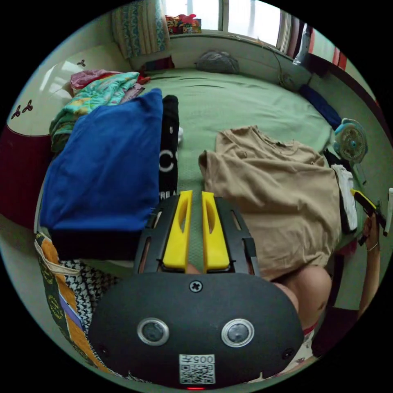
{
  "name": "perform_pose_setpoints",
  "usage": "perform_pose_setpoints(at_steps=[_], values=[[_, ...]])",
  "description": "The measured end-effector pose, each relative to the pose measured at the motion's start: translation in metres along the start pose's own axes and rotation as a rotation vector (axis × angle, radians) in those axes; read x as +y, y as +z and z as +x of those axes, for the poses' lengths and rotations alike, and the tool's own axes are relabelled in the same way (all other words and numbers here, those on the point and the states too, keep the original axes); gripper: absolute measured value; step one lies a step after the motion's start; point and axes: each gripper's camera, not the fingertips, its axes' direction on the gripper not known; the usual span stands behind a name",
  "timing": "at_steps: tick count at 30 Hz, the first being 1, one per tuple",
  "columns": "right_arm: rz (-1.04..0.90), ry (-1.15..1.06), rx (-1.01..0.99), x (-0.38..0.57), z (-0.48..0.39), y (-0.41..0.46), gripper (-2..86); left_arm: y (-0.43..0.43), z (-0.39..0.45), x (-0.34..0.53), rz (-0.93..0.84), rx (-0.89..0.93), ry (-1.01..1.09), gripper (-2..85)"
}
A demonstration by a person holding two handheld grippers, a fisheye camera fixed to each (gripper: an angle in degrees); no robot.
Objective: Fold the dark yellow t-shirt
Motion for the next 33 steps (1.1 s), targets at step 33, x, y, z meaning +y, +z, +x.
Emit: perform_pose_setpoints(at_steps=[33], values=[[-0.078,0.106,0.077,0.163,0.001,0.016,-1.4,0.038,0.003,0.106,-0.12,0.09,-0.038,6.3]])
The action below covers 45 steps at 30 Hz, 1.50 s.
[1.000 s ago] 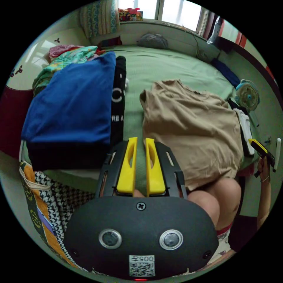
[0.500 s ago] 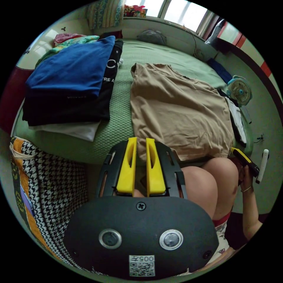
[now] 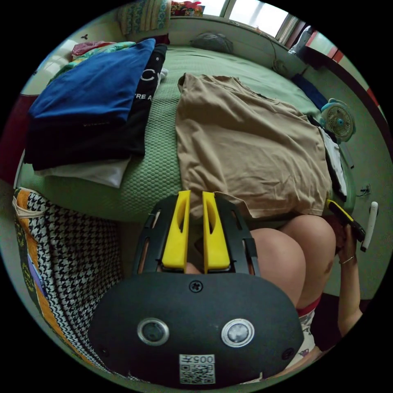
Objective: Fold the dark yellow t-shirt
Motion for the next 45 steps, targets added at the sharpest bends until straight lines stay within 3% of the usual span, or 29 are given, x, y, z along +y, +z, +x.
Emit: perform_pose_setpoints(at_steps=[11,20,27,36,45], values=[[0.004,0.169,-0.012,-0.002,0.081,-0.002,-1.6,0.016,-0.01,0.012,-0.029,-0.007,-0.011,6.2],[-0.033,0.169,-0.007,0.0,0.082,0.015,-1.3,-0.002,-0.024,0.047,0.017,-0.034,-0.003,6.7],[-0.027,0.135,-0.005,0.007,0.083,0.012,-1.2,-0.006,-0.032,0.067,0.063,0.08,-0.024,8.8],[-0.015,0.134,0.009,0.019,0.08,0.003,-1.1,-0.007,-0.017,0.083,0.065,0.011,-0.031,10.4],[0.005,0.119,0.038,0.036,0.072,-0.013,-1.2,-0.023,-0.011,0.109,-0.048,0.01,0.003,3.4]])
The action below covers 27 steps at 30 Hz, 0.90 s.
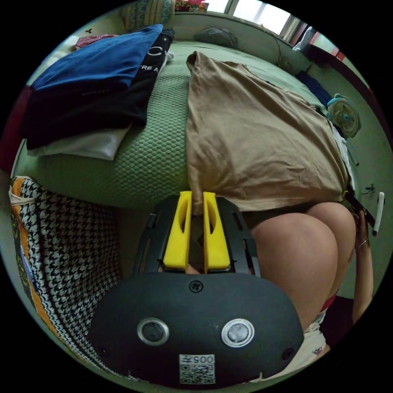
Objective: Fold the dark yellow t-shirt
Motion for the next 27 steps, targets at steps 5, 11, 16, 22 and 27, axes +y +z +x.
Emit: perform_pose_setpoints(at_steps=[5,11,16,22,27], values=[[0.009,0.039,-0.061,0.014,0.009,-0.022,-1.6,-0.027,0.003,0.018,0.012,-0.031,0.007,0.5],[0.019,-0.068,-0.09,0.034,0.0,-0.051,-0.9,-0.083,0.005,0.047,0.106,-0.088,0.046,0.1],[0.066,-0.102,-0.047,0.057,-0.006,-0.067,3.1,-0.119,0.012,0.072,0.149,-0.094,0.066,0.1],[0.02,-0.061,-0.064,0.077,-0.007,-0.069,9.5,-0.135,0.024,0.096,0.117,-0.115,0.071,0.1],[0.014,-0.057,-0.076,0.084,-0.009,-0.076,10.2,-0.155,0.027,0.116,0.123,-0.102,0.059,0.1]])
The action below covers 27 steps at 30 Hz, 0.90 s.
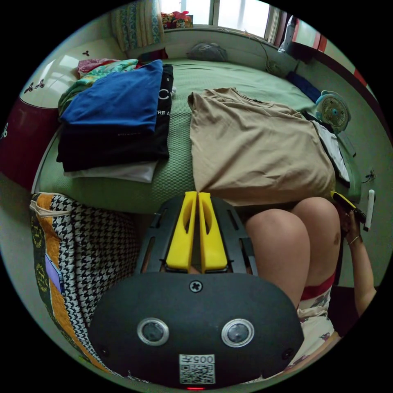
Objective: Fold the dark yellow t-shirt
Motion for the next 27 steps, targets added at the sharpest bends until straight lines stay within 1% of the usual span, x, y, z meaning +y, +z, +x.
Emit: perform_pose_setpoints(at_steps=[3,4,5,6,8,12,15,20,27], values=[[-0.012,-0.038,0.019,0.005,-0.009,-0.005,8.2,-0.015,0.002,0.011,0.004,0.003,0.003,0.1],[-0.017,-0.05,0.046,0.008,-0.013,-0.008,6.6,-0.021,0.003,0.016,0.002,0.004,0.002,0.1],[-0.032,-0.054,0.068,0.011,-0.017,-0.012,2.5,-0.023,0.003,0.018,0.001,0.006,0.001,0.1],[-0.04,-0.057,0.065,0.012,-0.019,-0.014,0.5,-0.029,0.004,0.023,0.001,0.011,-0.002,0.1],[-0.025,-0.034,0.056,0.019,-0.023,-0.031,-0.8,-0.038,0.005,0.03,0.002,0.014,-0.003,0.1],[0.015,-0.004,0.031,0.028,-0.02,-0.069,-1.1,-0.067,0.005,0.045,0.007,0.033,0.009,0.1],[0.05,0.01,0.055,0.032,-0.014,-0.11,-1.2,-0.097,0.006,0.057,0.049,0.049,0.02,0.0],[0.15,0.027,0.056,0.043,-0.007,-0.196,-1.2,-0.154,0.011,0.082,0.114,0.027,0.051,0.0],[0.219,0.044,0.03,0.087,-0.004,-0.281,-1.3,-0.217,0.01,0.144,0.155,0.064,0.039,-0.1]])
